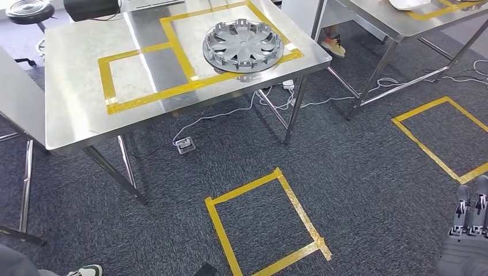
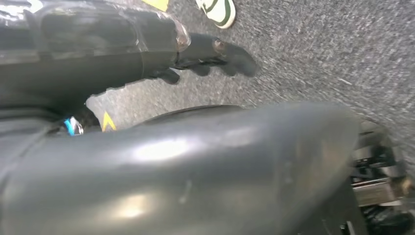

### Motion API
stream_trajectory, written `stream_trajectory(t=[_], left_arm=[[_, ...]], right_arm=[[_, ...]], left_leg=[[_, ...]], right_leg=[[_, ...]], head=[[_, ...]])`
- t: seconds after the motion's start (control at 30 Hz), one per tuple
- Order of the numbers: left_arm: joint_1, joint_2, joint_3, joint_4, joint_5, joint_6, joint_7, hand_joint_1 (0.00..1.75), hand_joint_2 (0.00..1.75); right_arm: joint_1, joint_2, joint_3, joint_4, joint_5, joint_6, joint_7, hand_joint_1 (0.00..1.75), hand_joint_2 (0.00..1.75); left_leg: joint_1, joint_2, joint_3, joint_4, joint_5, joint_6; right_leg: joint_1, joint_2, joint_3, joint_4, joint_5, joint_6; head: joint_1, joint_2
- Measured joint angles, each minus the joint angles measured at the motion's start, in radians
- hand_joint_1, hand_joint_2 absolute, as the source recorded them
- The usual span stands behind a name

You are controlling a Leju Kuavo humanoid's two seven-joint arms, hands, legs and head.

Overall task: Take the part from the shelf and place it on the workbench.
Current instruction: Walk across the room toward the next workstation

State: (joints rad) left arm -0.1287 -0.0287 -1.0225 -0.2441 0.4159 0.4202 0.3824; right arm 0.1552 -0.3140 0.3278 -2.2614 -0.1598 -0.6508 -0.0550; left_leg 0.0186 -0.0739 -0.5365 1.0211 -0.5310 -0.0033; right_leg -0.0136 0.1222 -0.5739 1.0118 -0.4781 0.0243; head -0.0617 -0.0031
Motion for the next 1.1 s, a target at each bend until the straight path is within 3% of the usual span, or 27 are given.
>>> stream_trajectory(t=[0.07,0.13,0.2,0.23,0.3,0.37,0.43,0.47,0.5,0.53,0.57,0.63,0.7,0.73,0.77,0.8,0.87,0.93,1.0,1.03,1.1], left_arm=[[0.0,-0.003,0.0,0.0,0.0,-0.001,0.009,0.0,0.0],[0.002,-0.005,0.0,0.0,0.0,-0.002,0.012,0.0,0.0],[0.003,-0.005,-0.001,0.001,0.001,-0.003,0.012,0.0,0.0],[0.003,-0.005,-0.001,0.001,0.001,-0.003,0.012,0.0,0.0],[0.001,-0.006,-0.001,0.001,0.001,-0.006,0.012,0.0,0.0],[-0.002,-0.008,-0.002,0.001,0.0,-0.008,0.012,0.0,0.0],[-0.003,-0.009,-0.004,0.001,0.0,-0.009,0.012,0.0,0.0],[-0.004,-0.009,-0.005,0.001,0.0,-0.01,0.012,0.0,0.0],[-0.004,-0.01,-0.006,0.001,0.0,-0.01,0.012,0.0,0.0],[-0.005,-0.01,-0.007,0.0,0.0,-0.01,0.012,0.0,0.0],[-0.006,-0.011,-0.007,0.0,0.0,-0.01,0.012,0.0,0.0],[-0.006,-0.01,-0.007,0.0,0.0,-0.01,0.011,0.0,0.0],[-0.001,-0.008,-0.008,0.001,0.001,-0.011,0.011,0.0,0.0],[0.001,-0.007,-0.009,0.002,0.001,-0.012,0.011,0.0,0.0],[0.003,-0.006,-0.011,0.003,0.002,-0.013,0.012,0.0,0.0],[0.003,-0.006,-0.012,0.003,0.003,-0.014,0.012,0.0,0.0],[0.003,-0.004,-0.014,0.003,0.006,-0.02,0.012,0.0,0.0],[0.002,-0.002,-0.014,0.004,0.01,-0.027,0.011,0.0,0.0],[0.002,-0.001,-0.014,0.004,0.014,-0.031,0.016,0.0,0.0],[0.002,0.0,-0.014,0.004,0.016,-0.033,0.022,0.0,0.0],[0.001,-0.001,-0.014,0.004,0.02,-0.034,0.032,0.0,0.0]], right_arm=[[0.002,0.0,-0.001,0.001,-0.002,0.0,-0.005,0.0,0.0],[0.001,0.0,-0.002,0.004,-0.009,0.0,-0.008,0.0,0.0],[0.004,0.0,-0.002,0.009,-0.016,0.0,-0.009,0.0,0.0],[0.005,0.0,-0.003,0.011,-0.019,0.0,-0.009,0.0,0.0],[0.006,0.0,-0.008,0.014,-0.023,0.0,-0.01,0.0,0.0],[0.006,0.0,-0.015,0.014,-0.026,0.0,-0.012,0.0,0.0],[0.007,0.0,-0.021,0.015,-0.028,0.0,-0.013,0.0,0.0],[0.009,0.0,-0.022,0.015,-0.028,0.0,-0.013,0.0,0.0],[0.012,0.0,-0.024,0.014,-0.028,0.0,-0.014,0.0,0.0],[0.015,0.0,-0.025,0.013,-0.027,0.0,-0.015,0.0,0.0],[0.016,0.0,-0.025,0.012,-0.026,0.0,-0.016,0.0,0.0],[0.017,0.001,-0.025,0.012,-0.024,0.0,-0.017,0.0,0.0],[0.019,0.003,-0.025,0.014,-0.022,0.0,-0.017,0.0,0.0],[0.02,0.004,-0.025,0.015,-0.02,0.0,-0.017,0.0,0.0],[0.022,0.005,-0.025,0.016,-0.018,0.0,-0.017,0.0,0.0],[0.023,0.007,-0.025,0.016,-0.015,0.0,-0.017,0.0,0.0],[0.027,0.009,-0.025,0.016,-0.008,0.0,-0.018,0.0,0.0],[0.03,0.011,-0.025,0.015,-0.002,0.0,-0.018,0.0,0.0],[0.034,0.013,-0.025,0.013,0.002,0.0,-0.019,0.0,0.0],[0.036,0.014,-0.025,0.011,0.004,0.0,-0.019,0.0,0.0],[0.037,0.015,-0.025,0.008,0.008,0.0,-0.019,0.0,0.0]], left_leg=[[0.002,0.035,0.003,-0.007,0.004,0.01],[0.001,0.073,0.003,-0.01,0.003,0.015],[-0.001,0.109,0.002,-0.009,0.001,0.015],[-0.001,0.126,0.002,-0.009,-0.001,0.014],[-0.002,0.151,0.006,-0.009,-0.004,0.01],[-0.004,0.17,0.01,-0.009,-0.008,0.003],[-0.007,0.185,0.014,-0.011,-0.011,-0.006],[-0.008,0.194,0.017,-0.013,-0.011,-0.011],[-0.006,0.194,0.019,-0.015,-0.013,-0.018],[-0.004,0.172,0.02,-0.01,-0.021,-0.023],[-0.003,0.139,0.012,0.01,-0.037,-0.027],[-0.002,0.068,-0.035,0.11,-0.093,-0.029],[-0.003,0.058,-0.098,0.225,-0.133,-0.027],[-0.003,0.06,-0.115,0.247,-0.128,-0.025],[-0.004,0.061,-0.116,0.234,-0.103,-0.023],[-0.003,0.055,-0.099,0.187,-0.063,-0.02],[-0.001,0.005,-0.051,0.067,0.004,-0.009],[0.0,-0.028,-0.024,0.005,0.017,-0.003],[-0.003,-0.005,-0.015,-0.007,0.012,0.001],[-0.002,0.009,-0.009,-0.014,0.014,0.005],[0.002,0.045,0.005,-0.028,0.015,0.012]], right_leg=[[0.002,-0.04,-0.024,0.042,-0.027,0.009],[0.002,-0.098,-0.079,0.159,-0.091,0.018],[-0.001,-0.116,-0.128,0.265,-0.129,0.025],[-0.003,-0.119,-0.129,0.272,-0.121,0.026],[-0.004,-0.133,-0.075,0.174,-0.057,0.023],[0.003,-0.168,-0.007,0.046,-0.013,0.012],[0.012,-0.185,0.015,0.0,-0.013,-0.002],[0.014,-0.177,0.012,-0.003,-0.013,-0.01],[0.013,-0.168,0.013,-0.006,-0.011,-0.017],[0.011,-0.16,0.015,-0.011,-0.008,-0.024],[0.009,-0.152,0.017,-0.017,-0.004,-0.03],[0.008,-0.134,0.019,-0.023,0.001,-0.039],[0.012,-0.109,0.019,-0.022,0.001,-0.043],[0.014,-0.095,0.019,-0.022,0.001,-0.044],[0.015,-0.081,0.02,-0.02,0.001,-0.044],[0.015,-0.066,0.021,-0.018,0.0,-0.043],[0.014,-0.04,0.019,-0.011,-0.005,-0.038],[0.009,-0.016,0.011,-0.004,-0.009,-0.027],[0.004,0.011,0.004,-0.006,-0.006,-0.014],[0.004,0.009,0.002,-0.003,-0.008,-0.009],[0.007,-0.039,-0.022,0.049,-0.039,0.001]], head=[[0.003,0.0],[0.006,0.0],[0.006,0.0],[0.006,0.0],[0.006,0.0],[0.006,0.0],[0.006,0.0],[0.006,0.0],[0.006,0.0],[0.005,0.0],[0.004,0.0],[0.002,0.0],[-0.001,0.0],[-0.003,0.0],[-0.005,0.0],[-0.006,0.0],[-0.006,0.0],[-0.006,0.0],[-0.007,0.0],[-0.007,0.0],[-0.003,0.0]])
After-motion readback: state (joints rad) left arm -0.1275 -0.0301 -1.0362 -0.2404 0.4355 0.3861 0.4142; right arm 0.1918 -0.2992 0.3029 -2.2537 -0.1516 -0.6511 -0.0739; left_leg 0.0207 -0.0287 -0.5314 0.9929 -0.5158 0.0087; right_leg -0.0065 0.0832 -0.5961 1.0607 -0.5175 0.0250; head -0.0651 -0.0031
